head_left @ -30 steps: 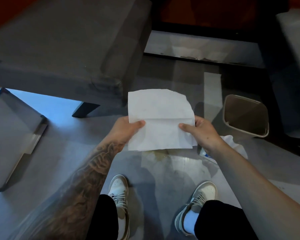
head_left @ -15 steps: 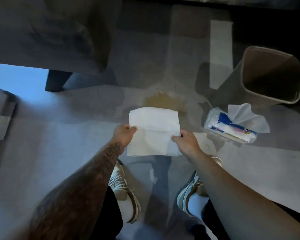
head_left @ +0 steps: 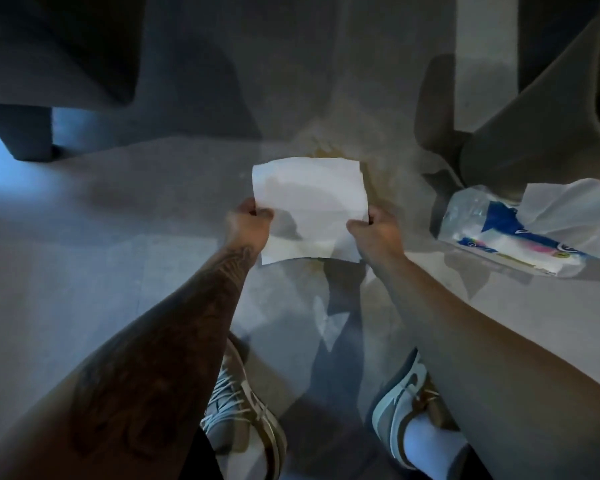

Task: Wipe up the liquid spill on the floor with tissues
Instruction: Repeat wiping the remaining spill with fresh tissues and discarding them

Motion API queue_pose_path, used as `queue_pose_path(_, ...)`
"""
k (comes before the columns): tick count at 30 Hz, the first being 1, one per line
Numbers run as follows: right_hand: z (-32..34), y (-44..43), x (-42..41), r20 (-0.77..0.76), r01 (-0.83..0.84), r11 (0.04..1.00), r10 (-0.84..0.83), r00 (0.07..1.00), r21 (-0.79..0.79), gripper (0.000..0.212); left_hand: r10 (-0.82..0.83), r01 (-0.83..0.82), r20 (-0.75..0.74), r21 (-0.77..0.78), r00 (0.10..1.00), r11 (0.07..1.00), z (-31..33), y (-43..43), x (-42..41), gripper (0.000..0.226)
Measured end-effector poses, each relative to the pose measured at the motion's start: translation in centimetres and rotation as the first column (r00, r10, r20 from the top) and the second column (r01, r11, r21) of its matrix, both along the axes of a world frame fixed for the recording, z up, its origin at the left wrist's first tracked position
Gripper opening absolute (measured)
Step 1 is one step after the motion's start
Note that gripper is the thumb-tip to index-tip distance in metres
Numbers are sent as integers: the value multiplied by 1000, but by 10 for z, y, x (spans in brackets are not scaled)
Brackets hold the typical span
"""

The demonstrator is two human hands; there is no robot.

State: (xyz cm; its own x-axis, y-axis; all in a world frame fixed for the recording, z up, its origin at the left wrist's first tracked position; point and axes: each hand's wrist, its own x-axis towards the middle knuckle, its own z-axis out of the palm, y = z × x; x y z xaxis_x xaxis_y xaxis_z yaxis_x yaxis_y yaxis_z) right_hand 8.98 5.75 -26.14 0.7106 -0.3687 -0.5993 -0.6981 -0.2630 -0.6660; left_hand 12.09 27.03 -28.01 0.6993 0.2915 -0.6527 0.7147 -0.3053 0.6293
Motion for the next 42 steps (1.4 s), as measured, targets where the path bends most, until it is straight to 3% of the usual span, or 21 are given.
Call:
queue_pose_path(4, -14, -1, 3, -44, 6, 1000, -7, 999, -27, 27, -51, 51, 43, 12, 998, 999, -3, -4, -4, 32)
queue_pose_path(6, -20, -2, -1, -73, -105, 972, 92, 993, -212, 42, -171, 167, 9, 156, 985, 973, -2, 3, -13, 36)
queue_pose_path(8, -23, 0, -4, -65, -273, 837, 276, 959, -475, 55, -317, 323, -86, 415, 944, 851, -7, 15, -22, 52)
queue_pose_path(10, -21, 10, -2, -13, -376, 741, 444, 896, -556, 61, -349, 403, -205, 518, 915, 754, -9, 26, -29, 78)
queue_pose_path(13, -27, 34, 7, -32, -589, 582, 696, 718, -561, 63, -352, 506, -399, 398, 847, 765, -9, 33, -34, 118)
queue_pose_path(16, -37, 54, 12, -154, -737, 404, 814, 559, -542, 66, -470, 707, -573, 304, 672, 639, -13, 31, -37, 148)
queue_pose_path(21, -56, 59, 2, -220, -775, 276, 857, 466, -568, 64, -483, 736, -586, 332, 651, 589, -19, 25, -39, 154)
queue_pose_path(32, -71, 42, -15, -229, -798, 220, 885, 405, -561, 66, -473, 717, -571, 337, 671, 610, -24, 28, -39, 157)
queue_pose_path(42, -65, 34, -18, -219, -773, 331, 832, 510, -541, 66, -472, 708, -556, 350, 684, 613, -28, 30, -41, 158)
